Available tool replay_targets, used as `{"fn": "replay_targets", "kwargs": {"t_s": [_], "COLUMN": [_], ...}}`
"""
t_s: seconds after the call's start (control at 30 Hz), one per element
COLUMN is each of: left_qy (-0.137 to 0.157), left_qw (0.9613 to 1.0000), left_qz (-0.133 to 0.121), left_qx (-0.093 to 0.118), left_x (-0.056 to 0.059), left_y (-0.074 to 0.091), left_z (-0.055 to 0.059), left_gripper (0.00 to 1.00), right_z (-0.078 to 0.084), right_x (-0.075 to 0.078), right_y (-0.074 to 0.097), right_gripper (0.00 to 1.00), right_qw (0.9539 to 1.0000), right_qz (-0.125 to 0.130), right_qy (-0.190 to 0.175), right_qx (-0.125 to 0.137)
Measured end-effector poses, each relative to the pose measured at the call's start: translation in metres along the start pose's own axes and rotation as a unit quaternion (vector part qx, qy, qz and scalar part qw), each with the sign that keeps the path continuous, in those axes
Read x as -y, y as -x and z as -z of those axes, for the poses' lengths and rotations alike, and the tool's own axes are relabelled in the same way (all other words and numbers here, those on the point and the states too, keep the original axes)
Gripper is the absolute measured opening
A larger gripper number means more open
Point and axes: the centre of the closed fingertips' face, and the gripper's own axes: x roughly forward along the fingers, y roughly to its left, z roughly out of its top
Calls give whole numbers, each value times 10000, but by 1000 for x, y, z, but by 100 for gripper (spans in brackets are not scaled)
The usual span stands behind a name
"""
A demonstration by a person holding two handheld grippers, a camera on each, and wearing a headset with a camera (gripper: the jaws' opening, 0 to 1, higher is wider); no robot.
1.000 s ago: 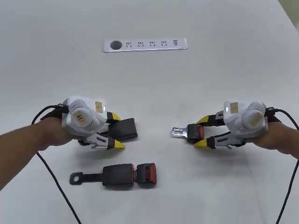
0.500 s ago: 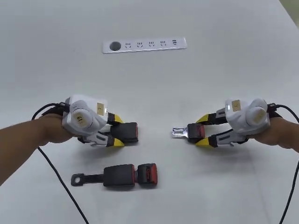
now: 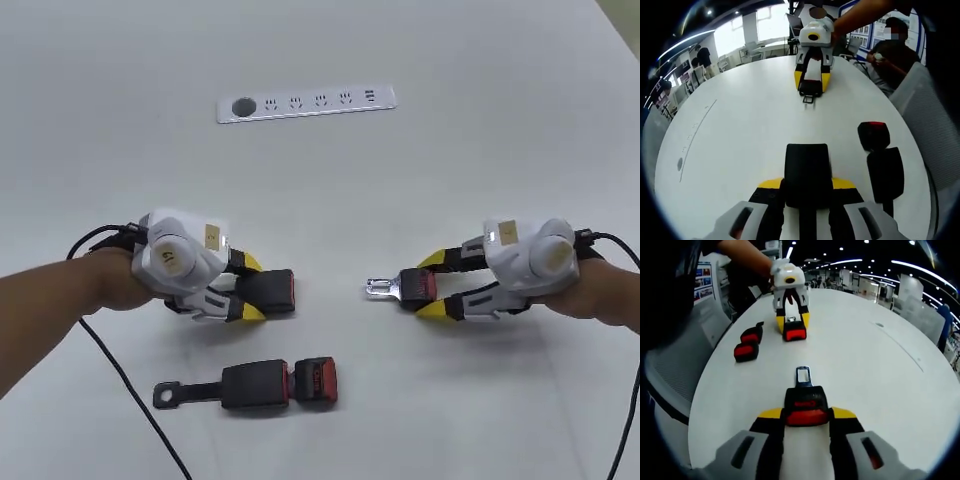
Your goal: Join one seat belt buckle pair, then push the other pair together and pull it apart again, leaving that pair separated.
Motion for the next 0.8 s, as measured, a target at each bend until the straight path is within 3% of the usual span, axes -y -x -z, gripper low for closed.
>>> {"fn": "replay_targets", "kwargs": {"t_s": [0.37, 0.6, 0.8], "left_qy": [42, 37, 35], "left_qw": [10000, 10000, 10000], "left_qz": [2, 4, 2], "left_qx": [-8, -3, 1], "left_x": [1, 0, 0], "left_y": [-1, -2, -3], "left_z": [3, 5, 5], "left_gripper": [35, 35, 35], "right_z": [-6, -24, -29], "right_x": [3, 2, 0], "right_y": [-10, -25, -35], "right_gripper": [36, 36, 36], "right_qw": [10000, 9994, 9991], "right_qz": [-39, -150, -194], "right_qy": [25, 129, 115], "right_qx": [75, 296, 355]}}
